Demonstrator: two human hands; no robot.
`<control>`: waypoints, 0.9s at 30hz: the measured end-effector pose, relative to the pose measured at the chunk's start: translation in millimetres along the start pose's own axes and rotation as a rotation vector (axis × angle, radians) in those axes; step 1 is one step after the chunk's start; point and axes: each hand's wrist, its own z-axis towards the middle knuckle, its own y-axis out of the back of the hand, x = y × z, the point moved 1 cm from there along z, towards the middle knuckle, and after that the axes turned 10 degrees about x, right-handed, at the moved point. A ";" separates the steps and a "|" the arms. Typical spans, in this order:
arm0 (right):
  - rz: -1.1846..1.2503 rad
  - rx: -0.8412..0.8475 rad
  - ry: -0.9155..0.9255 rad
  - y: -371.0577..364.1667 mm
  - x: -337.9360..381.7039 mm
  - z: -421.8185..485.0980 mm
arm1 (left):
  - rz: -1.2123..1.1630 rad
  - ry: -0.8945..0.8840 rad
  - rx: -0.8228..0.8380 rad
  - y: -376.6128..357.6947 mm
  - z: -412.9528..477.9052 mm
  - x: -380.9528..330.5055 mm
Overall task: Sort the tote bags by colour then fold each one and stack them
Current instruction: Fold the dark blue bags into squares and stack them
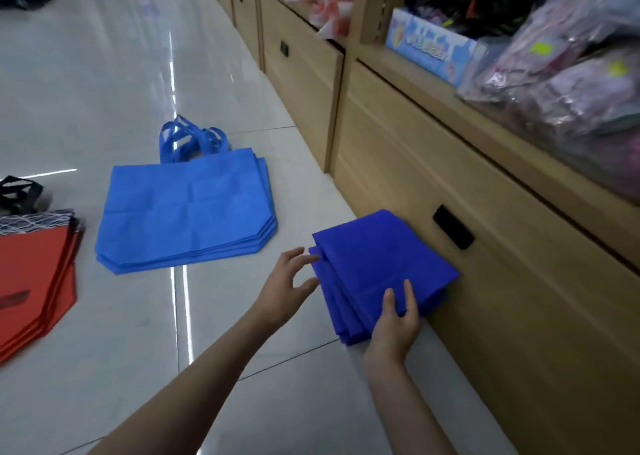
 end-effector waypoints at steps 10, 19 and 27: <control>-1.045 -0.149 0.680 14.0 -15.2 0.1 | 0.323 0.057 0.265 -63.1 33.1 23.5; -2.009 0.594 0.379 -46.5 -38.3 35.3 | 0.239 0.106 -0.019 -9.3 -28.2 91.4; -1.824 0.818 0.062 -24.9 -39.2 72.1 | 0.121 0.179 -0.127 23.0 -70.1 123.9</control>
